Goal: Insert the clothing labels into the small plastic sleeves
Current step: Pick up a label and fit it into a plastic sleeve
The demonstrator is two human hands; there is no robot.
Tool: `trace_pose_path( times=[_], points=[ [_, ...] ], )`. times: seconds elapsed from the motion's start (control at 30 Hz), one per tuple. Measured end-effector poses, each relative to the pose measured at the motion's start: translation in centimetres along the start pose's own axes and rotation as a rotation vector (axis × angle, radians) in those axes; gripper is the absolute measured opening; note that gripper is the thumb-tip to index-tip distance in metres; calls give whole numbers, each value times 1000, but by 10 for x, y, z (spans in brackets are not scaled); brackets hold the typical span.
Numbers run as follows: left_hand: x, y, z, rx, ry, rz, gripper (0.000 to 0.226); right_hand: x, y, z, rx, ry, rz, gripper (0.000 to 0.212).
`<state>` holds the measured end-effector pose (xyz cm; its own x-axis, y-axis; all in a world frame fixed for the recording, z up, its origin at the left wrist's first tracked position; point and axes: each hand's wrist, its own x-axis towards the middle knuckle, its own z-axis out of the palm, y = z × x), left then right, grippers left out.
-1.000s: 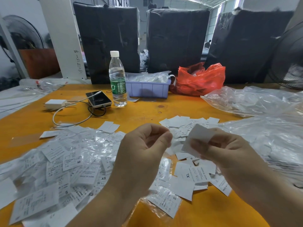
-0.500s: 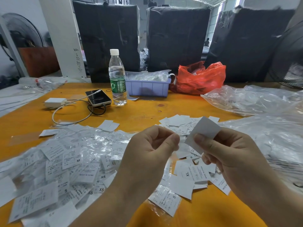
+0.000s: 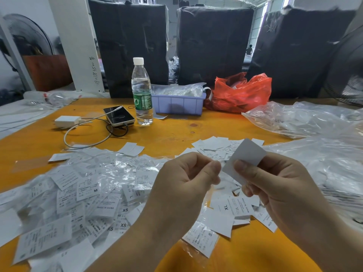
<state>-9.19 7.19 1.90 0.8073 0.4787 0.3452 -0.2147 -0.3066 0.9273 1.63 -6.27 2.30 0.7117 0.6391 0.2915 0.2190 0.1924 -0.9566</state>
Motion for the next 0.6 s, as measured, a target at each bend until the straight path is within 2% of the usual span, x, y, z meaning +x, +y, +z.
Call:
trace_pose_path(
  times=[0.07,0.17,0.27,0.4,0.5,0.6],
  points=[
    [0,0,1,-5,-3,-1,20,-1,0,1,13,-10,9,33],
    [-1,0,1,-15,-24,-8,13,-1,3,2,-3,-24,4,31],
    [-1,0,1,-15,-38,-16,9,-1,6,0,-16,-38,-12,49],
    [-2,2,1,-6,-63,-19,4,0,5,0,-1,-85,-1,57],
    [-1,2,0,-1,-65,-26,5,0,5,0,1,-121,37,51],
    [1,3,-4,-12,-53,-32,11,2,1,-2,20,-139,83,34]
  ],
)
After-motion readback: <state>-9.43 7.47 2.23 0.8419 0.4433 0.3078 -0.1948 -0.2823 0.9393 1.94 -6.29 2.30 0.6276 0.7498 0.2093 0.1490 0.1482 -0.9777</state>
